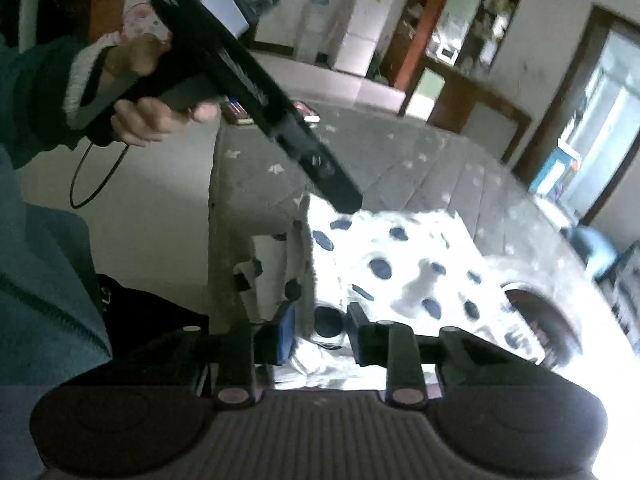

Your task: Fold clothes

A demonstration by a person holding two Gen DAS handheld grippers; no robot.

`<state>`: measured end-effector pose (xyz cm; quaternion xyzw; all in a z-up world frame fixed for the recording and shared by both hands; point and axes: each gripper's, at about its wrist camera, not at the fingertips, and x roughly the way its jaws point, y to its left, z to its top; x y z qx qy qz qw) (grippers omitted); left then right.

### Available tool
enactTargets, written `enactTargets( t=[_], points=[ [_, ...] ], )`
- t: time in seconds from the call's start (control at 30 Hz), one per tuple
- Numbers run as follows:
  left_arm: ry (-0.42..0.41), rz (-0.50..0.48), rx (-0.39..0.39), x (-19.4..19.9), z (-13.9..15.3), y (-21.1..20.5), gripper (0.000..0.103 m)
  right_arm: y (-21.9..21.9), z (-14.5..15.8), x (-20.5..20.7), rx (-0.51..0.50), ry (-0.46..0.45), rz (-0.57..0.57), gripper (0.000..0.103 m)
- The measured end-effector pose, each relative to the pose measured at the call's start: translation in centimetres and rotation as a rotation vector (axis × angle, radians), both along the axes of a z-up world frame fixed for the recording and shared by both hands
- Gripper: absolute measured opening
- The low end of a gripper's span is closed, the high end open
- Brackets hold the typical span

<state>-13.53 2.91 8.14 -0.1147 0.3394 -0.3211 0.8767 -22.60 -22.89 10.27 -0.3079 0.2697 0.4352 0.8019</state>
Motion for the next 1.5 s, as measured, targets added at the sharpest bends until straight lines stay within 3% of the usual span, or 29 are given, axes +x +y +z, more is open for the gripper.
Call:
enactTargets(
  t=[0.17,0.23,0.5,0.8,1.0,1.23,1.37,1.5],
  points=[
    [-0.02,-0.009,-0.002,0.2,0.6,-0.3,0.048,-0.5,0.6,0.5,0.022,0.018,-0.029,0.015],
    [-0.024,-0.017,-0.004,0.4,0.8,-0.6,0.049,-0.9,1.1,0.4,0.032,0.01,-0.032,0.003],
    [-0.016,-0.039,-0.009,1.3,0.8,-1.5,0.049,-0.6,1.8,0.1,-0.01,-0.009,-0.029,0.003],
    [0.037,-0.082,0.032,1.4,-1.0,-2.0,0.049,2.2,-0.5,0.5,-0.065,-0.029,0.048,0.003],
    [0.035,-0.073,0.041,1.2,-1.0,-1.6,0.049,1.5,0.8,1.3,-0.007,0.001,0.032,0.007],
    [0.032,-0.062,0.052,0.9,-1.0,-1.1,0.05,0.8,2.2,5.1,0.082,0.001,-0.094,0.008],
    [0.009,-0.09,0.051,1.6,-0.4,-3.0,0.05,1.2,1.3,9.1,0.106,0.033,-0.209,0.009],
    [0.029,-0.132,0.079,2.0,-1.3,-4.7,0.05,1.6,-0.4,13.2,0.111,0.065,-0.329,0.015]
  ],
)
